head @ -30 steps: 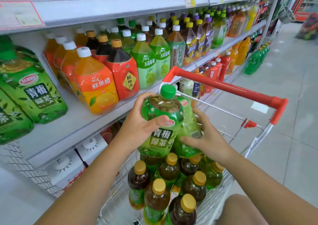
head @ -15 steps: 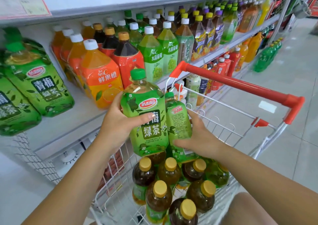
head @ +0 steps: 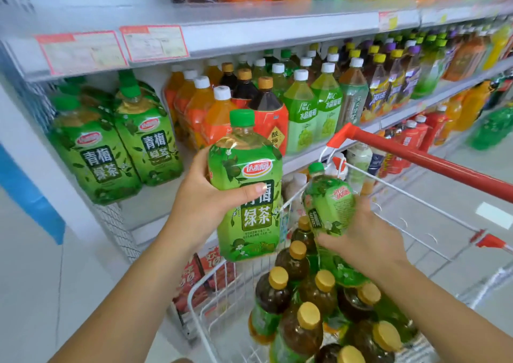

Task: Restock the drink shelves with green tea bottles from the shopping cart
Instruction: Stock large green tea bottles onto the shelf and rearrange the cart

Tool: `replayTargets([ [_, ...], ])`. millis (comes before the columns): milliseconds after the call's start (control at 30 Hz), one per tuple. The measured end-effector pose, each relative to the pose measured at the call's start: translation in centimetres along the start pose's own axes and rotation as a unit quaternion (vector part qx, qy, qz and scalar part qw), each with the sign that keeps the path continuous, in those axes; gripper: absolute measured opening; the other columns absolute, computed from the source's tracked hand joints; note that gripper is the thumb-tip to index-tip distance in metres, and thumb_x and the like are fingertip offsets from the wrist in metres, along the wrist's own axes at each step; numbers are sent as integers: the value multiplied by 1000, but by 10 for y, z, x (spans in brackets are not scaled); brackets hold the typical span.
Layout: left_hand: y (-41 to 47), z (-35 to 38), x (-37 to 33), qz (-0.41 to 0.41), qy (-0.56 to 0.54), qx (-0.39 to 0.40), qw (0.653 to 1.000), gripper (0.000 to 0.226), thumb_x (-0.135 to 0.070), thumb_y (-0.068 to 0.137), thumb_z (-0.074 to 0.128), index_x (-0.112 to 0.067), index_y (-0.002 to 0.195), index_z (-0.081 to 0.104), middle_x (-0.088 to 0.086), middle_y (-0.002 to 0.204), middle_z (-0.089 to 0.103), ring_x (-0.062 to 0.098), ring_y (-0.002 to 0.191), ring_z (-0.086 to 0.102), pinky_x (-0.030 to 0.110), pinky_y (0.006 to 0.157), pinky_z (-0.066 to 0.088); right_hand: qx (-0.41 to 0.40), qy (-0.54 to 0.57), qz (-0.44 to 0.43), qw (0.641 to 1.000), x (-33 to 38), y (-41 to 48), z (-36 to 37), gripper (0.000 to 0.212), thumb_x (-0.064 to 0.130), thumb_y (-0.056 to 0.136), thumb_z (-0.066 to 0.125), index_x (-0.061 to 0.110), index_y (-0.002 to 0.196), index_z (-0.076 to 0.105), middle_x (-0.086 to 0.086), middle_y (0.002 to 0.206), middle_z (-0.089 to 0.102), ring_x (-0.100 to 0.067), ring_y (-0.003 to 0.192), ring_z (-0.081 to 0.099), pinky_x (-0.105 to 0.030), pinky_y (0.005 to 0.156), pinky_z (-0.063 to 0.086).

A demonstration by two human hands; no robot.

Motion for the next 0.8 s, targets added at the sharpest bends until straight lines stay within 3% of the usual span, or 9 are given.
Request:
replayTargets([
  [100, -9, -22, -9, 4, 16, -35, 999, 76, -46, 36, 91, -51, 104, 58, -14, 106, 73, 11, 97, 71, 47, 88, 56, -7, 41, -91, 995, 25, -12, -19, 99, 61, 61, 71, 28, 139, 19, 8, 95, 60, -22, 86, 61, -30, 64, 39],
  [167, -17, -40, -15, 7, 30, -67, 997, 75, -48, 34, 89, -49, 102, 59, -15, 102, 74, 9, 92, 72, 45, 85, 57, 3, 133, -141, 981, 48, -10, -28, 96, 61, 56, 73, 35, 135, 25, 16, 94, 56, -16, 87, 59, -30, 70, 43],
  [267, -31, -74, -22, 12, 32, -131, 991, 71, -47, 31, 89, -52, 97, 61, -15, 100, 74, 10, 91, 72, 45, 85, 57, 33, 278, -200, 939, 84, 1, -28, 95, 61, 48, 76, 37, 130, 35, 22, 103, 61, -5, 95, 61, -33, 84, 50],
  [333, -43, -98, -23, 12, 29, -169, 985, 72, -43, 30, 89, -52, 96, 63, -13, 100, 75, 11, 90, 73, 43, 84, 56, 80, 355, -237, 901, 113, 10, -19, 88, 50, 53, 83, 36, 128, 39, 21, 105, 62, 2, 95, 62, -33, 88, 52],
  [433, -63, -131, -21, 13, 25, -213, 977, 83, -39, 29, 88, -40, 108, 63, -7, 101, 75, 14, 90, 73, 36, 75, 59, 112, 416, -313, 846, 161, 25, -8, 81, 37, 57, 87, 39, 125, 44, 15, 117, 60, -3, 108, 59, -35, 97, 49],
  [567, -83, -160, -12, 4, 25, -271, 962, 98, -41, 21, 92, -29, 113, 62, -3, 99, 76, 16, 86, 74, 23, 62, 57, 144, 439, -384, 799, 222, 43, 7, 85, 20, 61, 89, 32, 132, 44, 13, 127, 54, 7, 114, 51, -14, 98, 38],
  [733, -95, -168, -1, -5, 24, -308, 951, 97, -35, 27, 91, -24, 119, 62, 3, 102, 76, 20, 88, 74, 24, 64, 57, 228, 437, -415, 765, 274, 59, 42, 101, 32, 54, 89, 26, 141, 39, 6, 135, 54, -9, 123, 52, -37, 107, 43],
  [800, -99, -165, 1, -3, 25, -325, 946, 102, -39, 22, 94, -26, 118, 62, 3, 103, 76, 19, 87, 74, 27, 65, 58, 257, 437, -411, 758, 286, 63, 59, 105, 40, 49, 87, 29, 142, 38, 7, 136, 54, -11, 124, 51, -40, 108, 41],
])
Point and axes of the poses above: each hand's wrist, its own y-axis towards the middle knuckle, its own z-axis out of the palm, x = y × z, the point moved 3 cm from there along y, towards the middle knuckle
